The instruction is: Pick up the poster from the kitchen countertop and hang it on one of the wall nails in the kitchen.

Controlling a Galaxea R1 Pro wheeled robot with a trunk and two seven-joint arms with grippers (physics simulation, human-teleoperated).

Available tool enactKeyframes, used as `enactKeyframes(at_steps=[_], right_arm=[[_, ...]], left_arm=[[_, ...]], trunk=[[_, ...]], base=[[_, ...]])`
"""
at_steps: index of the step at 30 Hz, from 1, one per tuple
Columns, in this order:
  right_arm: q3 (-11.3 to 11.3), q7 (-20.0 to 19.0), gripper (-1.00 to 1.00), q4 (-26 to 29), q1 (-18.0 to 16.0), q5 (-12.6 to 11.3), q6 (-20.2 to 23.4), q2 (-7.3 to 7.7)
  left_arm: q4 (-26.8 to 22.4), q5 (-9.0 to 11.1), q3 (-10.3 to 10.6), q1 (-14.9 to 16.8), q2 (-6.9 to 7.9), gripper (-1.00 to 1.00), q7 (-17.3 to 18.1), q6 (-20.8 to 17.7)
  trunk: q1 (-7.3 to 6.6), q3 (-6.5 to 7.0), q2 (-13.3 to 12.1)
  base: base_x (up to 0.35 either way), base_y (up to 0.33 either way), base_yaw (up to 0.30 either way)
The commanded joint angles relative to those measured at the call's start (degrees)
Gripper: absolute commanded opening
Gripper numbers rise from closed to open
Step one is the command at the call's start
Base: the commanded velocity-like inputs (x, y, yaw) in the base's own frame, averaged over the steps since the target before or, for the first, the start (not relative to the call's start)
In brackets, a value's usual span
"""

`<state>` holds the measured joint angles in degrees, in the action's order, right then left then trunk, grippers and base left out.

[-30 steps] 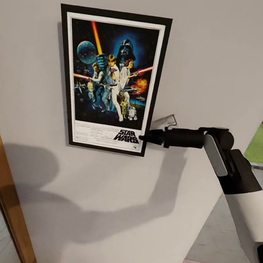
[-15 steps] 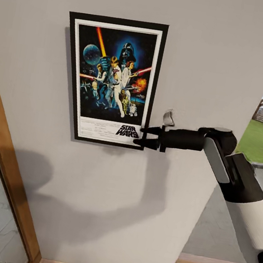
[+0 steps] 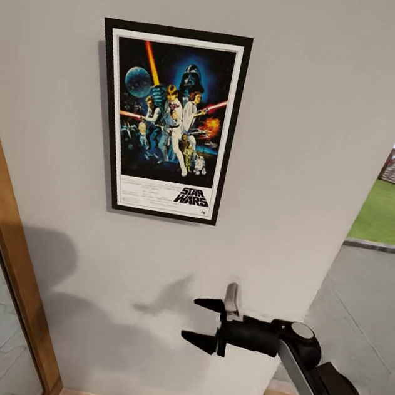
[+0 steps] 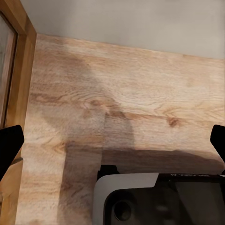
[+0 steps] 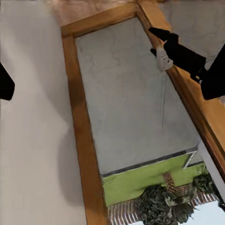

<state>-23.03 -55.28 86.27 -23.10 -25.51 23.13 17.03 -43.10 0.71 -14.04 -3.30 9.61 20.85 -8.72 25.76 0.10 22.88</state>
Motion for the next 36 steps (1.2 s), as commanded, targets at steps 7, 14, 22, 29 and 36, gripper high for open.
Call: enactKeyframes(at_steps=[7,14,22,29,36], right_arm=[[-0.1,0.8,1.0,-22.4,11.0,1.8,-13.5,-0.11],[0.0,0.8,1.0,-61.5,12.7,1.7,-26.1,-0.63],[0.4,4.6,1.0,-71.4,12.7,1.8,-27.0,-0.64],[0.4,15.9,1.0,-72.0,12.7,0.3,-27.0,-1.44],[0.3,28.6,1.0,-72.3,12.7,-6.6,-27.0,-2.76]], left_arm=[[-0.1,0.2,-0.2,0.0,-0.03,1.0,0.3,-0.5],[0.1,0.1,0.1,0.0,-0.05,1.0,0.3,-0.5],[5.3,-0.2,-0.1,0.0,-0.19,1.0,-0.2,-0.4],[8.8,-0.3,-0.4,0.0,-0.15,1.0,-0.3,3.3],[11.8,-0.3,-0.3,0.0,-0.13,1.0,-0.3,6.2]], trunk=[[0.03,0.0,0.0],[0.03,0.0,0.0],[0.03,0.27,0.0],[0.03,0.89,0.0],[0.03,1.55,0.0]], base=[[0.0,0.0,0.0],[0.0,0.0,0.0],[0.0,0.0,0.0],[0.0,0.0,0.0],[0.0,0.0,0.0]])
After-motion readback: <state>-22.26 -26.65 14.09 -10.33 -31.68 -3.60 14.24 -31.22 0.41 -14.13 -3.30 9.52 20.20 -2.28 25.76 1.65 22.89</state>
